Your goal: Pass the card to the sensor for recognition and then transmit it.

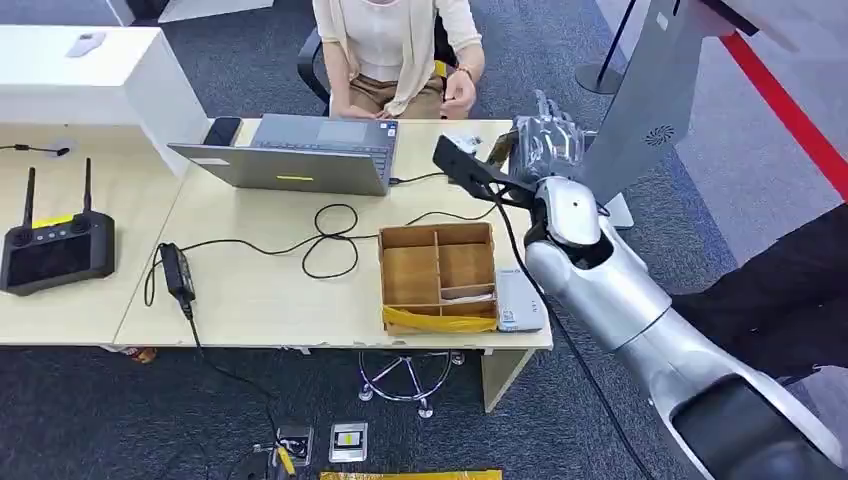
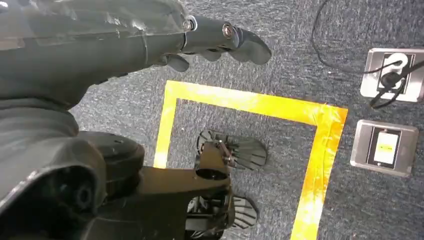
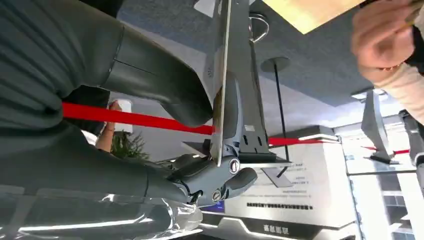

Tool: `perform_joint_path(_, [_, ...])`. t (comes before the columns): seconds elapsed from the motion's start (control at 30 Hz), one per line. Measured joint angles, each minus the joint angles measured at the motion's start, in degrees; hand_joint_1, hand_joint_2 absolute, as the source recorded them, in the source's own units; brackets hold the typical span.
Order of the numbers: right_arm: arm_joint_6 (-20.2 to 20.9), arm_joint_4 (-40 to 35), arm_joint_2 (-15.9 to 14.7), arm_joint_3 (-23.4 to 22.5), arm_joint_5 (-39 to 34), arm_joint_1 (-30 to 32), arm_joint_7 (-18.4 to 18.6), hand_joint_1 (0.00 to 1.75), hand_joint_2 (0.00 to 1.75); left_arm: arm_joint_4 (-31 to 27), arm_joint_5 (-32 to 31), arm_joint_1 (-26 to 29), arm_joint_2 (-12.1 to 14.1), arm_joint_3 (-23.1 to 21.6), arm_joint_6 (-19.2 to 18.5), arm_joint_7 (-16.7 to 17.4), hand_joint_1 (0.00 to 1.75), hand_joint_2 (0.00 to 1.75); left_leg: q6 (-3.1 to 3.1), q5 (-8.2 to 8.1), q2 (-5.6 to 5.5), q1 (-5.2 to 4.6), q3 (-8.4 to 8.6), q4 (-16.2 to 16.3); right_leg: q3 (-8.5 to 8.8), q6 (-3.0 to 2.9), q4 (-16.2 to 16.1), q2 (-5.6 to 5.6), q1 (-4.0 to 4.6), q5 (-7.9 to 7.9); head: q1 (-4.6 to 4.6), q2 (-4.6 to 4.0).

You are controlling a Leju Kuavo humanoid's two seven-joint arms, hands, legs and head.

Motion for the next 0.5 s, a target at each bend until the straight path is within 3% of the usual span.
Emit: perform_joint_path(0.5, [0.8,2.3,-0.3,-0.5,1.6,0.1,0.0,1.75,1.75,0.0,-0.6,-0.1,-1.3,0.0,0.9,0.0,0.00,0.00,0.00,0.00,0.02,0.00,0.01,0.0,-0.03,0.00,0.0,0.05,0.00,0.00,-0.02,0.00])
